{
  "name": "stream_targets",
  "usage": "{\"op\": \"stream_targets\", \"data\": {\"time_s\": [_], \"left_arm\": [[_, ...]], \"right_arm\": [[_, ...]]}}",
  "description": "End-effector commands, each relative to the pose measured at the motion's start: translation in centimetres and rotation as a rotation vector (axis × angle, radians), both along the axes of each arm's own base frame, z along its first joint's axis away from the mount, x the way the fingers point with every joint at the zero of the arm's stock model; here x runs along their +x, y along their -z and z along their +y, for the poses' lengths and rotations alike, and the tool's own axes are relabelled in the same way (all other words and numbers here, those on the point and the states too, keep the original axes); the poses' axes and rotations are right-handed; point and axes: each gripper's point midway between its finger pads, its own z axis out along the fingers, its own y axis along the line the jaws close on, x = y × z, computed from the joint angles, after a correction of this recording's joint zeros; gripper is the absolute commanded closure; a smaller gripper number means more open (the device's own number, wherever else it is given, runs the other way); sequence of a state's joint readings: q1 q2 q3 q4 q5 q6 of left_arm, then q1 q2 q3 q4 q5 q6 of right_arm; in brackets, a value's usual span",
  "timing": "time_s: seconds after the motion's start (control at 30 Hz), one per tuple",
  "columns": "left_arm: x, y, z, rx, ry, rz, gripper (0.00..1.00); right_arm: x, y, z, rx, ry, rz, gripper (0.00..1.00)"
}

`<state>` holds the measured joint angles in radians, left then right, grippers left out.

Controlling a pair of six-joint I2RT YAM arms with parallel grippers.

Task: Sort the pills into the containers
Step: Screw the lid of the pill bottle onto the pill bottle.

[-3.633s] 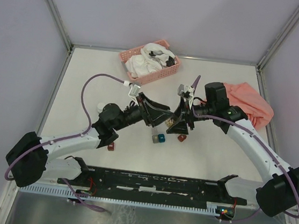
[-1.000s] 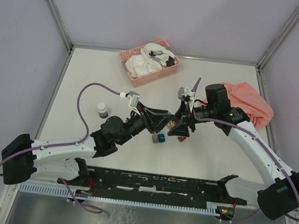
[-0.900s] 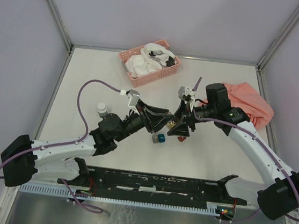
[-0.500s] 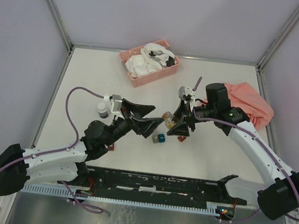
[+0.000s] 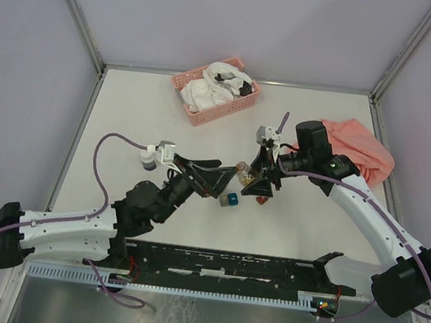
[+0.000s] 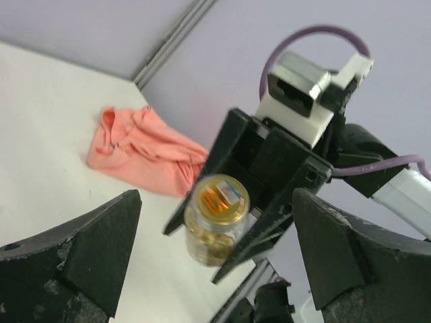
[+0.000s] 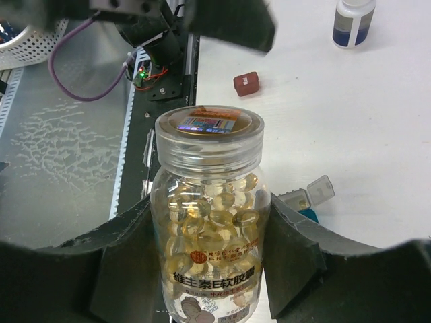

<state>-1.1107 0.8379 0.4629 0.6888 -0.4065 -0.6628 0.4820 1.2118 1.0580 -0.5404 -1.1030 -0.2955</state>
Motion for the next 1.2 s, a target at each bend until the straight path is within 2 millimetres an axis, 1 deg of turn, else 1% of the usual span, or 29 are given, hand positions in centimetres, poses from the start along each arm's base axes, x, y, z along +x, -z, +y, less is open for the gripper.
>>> {"op": "stream_targets", "data": {"time_s": [0.0, 0.1, 0.23, 0.37, 0.43, 0.57, 0.7, 0.83, 0.87, 0.93, 0.97, 1.1, 1.17], "left_arm": [[1.3, 0.1, -0.4, 0.033, -0.23, 0.185, 0.01], [1.5, 0.4, -2.0, 0.048, -0.236, 0.233, 0.01], [1.9, 0.7, -3.4, 0.045, -0.237, 0.254, 0.0], [2.2, 0.7, -4.2, 0.038, -0.244, 0.268, 0.06], [2.3, 0.5, -4.5, 0.03, -0.241, 0.27, 0.11], [2.0, 0.3, -5.3, 0.027, -0.213, 0.271, 0.27], [1.7, 0.3, -5.4, 0.019, -0.187, 0.276, 0.44], [1.2, 0.3, -5.5, 0.011, -0.148, 0.273, 0.73], [1.0, 0.2, -5.6, 0.013, -0.134, 0.261, 0.78], [0.5, -0.2, -5.5, 0.015, -0.099, 0.215, 0.84], [0.1, 0.1, -5.5, 0.027, -0.08, 0.186, 0.86], [-2.2, -1.2, -5.4, 0.071, 0.069, -0.042, 0.86], [-3.7, -2.0, -5.7, 0.08, 0.184, -0.172, 0.86]], "right_arm": [[0.5, -1.6, 0.0, 0.023, 0.004, -0.076, 0.98], [0.5, -1.5, 0.0, 0.02, 0.006, -0.072, 0.98], [0.5, -1.6, 0.0, 0.02, 0.008, -0.081, 0.98], [0.4, -1.6, -0.1, 0.02, 0.009, -0.081, 0.98], [0.4, -1.6, -0.1, 0.02, 0.008, -0.08, 0.98], [0.5, -1.6, -0.1, 0.017, 0.01, -0.08, 0.98], [0.5, -1.6, -0.1, 0.015, 0.013, -0.081, 0.98], [0.5, -1.5, -0.1, 0.015, 0.01, -0.075, 0.98], [0.5, -1.5, 0.0, 0.016, 0.009, -0.072, 0.98], [0.3, -1.7, 0.0, 0.023, -0.001, -0.064, 0.98], [0.3, -1.7, 0.1, 0.027, -0.007, -0.058, 0.98], [-0.5, -2.1, 0.2, 0.058, -0.046, -0.05, 0.98], [-0.8, -2.3, 0.2, 0.07, -0.061, -0.049, 0.98]]}}
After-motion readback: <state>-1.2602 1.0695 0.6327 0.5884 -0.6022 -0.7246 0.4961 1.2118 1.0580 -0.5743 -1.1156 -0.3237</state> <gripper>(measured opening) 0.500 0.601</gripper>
